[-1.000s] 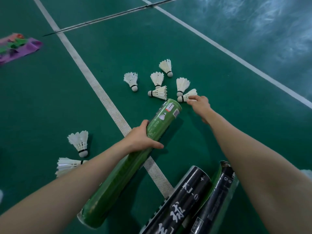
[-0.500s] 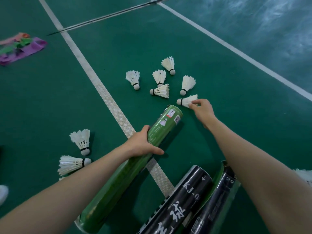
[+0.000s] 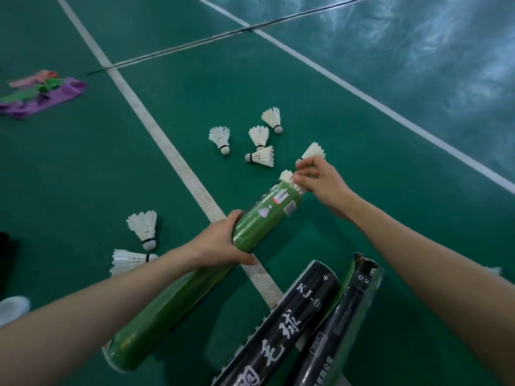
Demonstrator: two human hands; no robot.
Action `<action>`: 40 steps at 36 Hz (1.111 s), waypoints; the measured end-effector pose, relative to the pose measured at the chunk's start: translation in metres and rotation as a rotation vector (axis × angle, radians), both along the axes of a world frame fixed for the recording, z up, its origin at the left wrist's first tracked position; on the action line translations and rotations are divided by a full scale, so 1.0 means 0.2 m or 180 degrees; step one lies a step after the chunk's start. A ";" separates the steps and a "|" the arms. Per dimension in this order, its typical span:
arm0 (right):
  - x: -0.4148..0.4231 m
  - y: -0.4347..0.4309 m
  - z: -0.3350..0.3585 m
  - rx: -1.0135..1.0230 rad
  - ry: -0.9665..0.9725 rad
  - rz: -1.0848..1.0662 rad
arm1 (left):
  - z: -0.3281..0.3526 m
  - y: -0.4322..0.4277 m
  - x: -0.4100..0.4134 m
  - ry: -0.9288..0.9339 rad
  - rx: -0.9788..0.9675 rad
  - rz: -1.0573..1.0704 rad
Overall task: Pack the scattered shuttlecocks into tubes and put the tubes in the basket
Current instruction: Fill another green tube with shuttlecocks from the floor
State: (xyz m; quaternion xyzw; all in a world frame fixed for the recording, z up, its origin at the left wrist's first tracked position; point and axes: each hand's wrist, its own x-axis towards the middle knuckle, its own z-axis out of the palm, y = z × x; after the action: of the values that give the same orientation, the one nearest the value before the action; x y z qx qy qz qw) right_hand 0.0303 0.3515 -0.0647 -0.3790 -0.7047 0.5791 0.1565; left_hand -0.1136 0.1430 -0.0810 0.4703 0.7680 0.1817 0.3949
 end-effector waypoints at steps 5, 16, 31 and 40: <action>-0.10 -0.13 0.15 0.0025 0.0188 -0.0008 | 0.13 -0.09 -0.05 0.0065 0.0145 0.0140; -0.32 -0.48 0.48 0.0176 0.0349 0.0689 | 0.44 -0.32 -0.29 0.0791 0.0491 0.0190; -0.41 -0.83 0.30 -0.0023 -0.0488 0.1949 | 0.18 -0.91 -0.23 0.0360 0.0339 0.0788; -0.63 -0.89 0.21 -0.0683 -0.1073 0.2530 | 0.09 -1.05 -0.32 0.0666 0.0235 0.0861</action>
State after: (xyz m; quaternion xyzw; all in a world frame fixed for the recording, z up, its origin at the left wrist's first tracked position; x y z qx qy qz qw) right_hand -0.0952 0.1738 -0.0220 -0.1819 -0.7472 0.5942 -0.2355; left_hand -0.1778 -0.0667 -0.0636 0.3932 0.8540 0.2114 0.2672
